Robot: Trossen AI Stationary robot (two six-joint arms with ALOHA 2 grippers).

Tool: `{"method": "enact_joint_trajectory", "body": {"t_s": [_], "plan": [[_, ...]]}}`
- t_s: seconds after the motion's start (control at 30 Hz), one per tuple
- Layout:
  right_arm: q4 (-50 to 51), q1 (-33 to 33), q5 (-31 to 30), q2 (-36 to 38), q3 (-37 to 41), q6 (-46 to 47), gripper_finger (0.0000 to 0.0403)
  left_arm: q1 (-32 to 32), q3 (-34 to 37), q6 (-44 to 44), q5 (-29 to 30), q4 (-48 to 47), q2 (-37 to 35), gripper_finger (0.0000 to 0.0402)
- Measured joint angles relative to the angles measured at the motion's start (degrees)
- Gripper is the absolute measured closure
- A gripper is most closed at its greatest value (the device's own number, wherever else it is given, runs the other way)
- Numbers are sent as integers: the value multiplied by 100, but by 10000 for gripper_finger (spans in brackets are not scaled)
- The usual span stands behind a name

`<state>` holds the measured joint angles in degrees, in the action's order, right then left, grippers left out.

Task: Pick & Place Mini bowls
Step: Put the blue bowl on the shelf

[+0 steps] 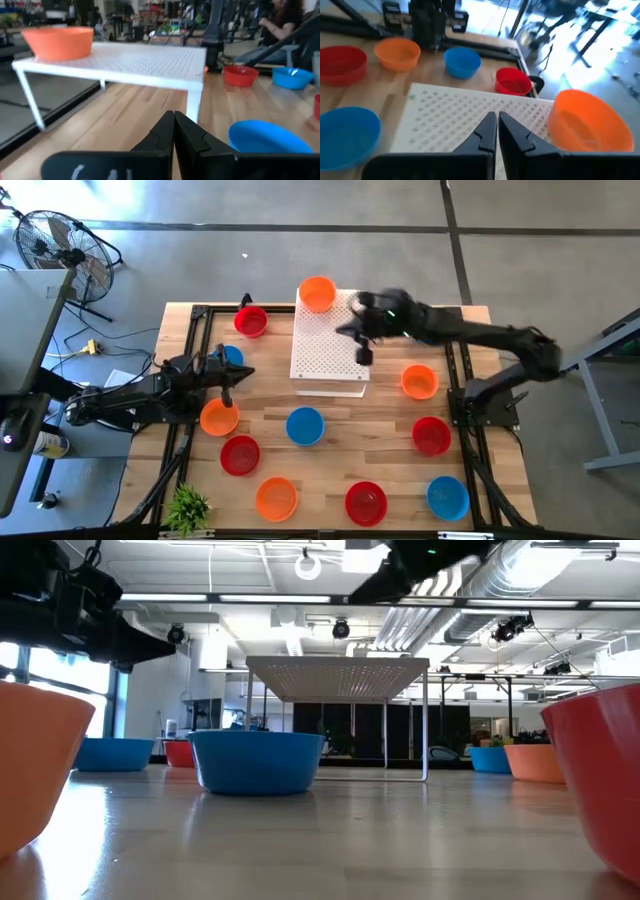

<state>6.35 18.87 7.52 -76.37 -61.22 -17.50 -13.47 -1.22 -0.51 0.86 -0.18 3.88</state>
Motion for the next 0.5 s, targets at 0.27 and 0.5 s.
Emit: {"method": "enact_joint_trajectory", "body": {"t_s": [0.27, 0.5], "plan": [[-2141, -664, -829, 1947, 2763, 832, 400, 0, -432, -134, 570, -263, 848, 401], [-3371, -1086, -1411, 2930, 4167, 895, 401, -2, -988, -750, 948, -702, 1726, 401]]}}
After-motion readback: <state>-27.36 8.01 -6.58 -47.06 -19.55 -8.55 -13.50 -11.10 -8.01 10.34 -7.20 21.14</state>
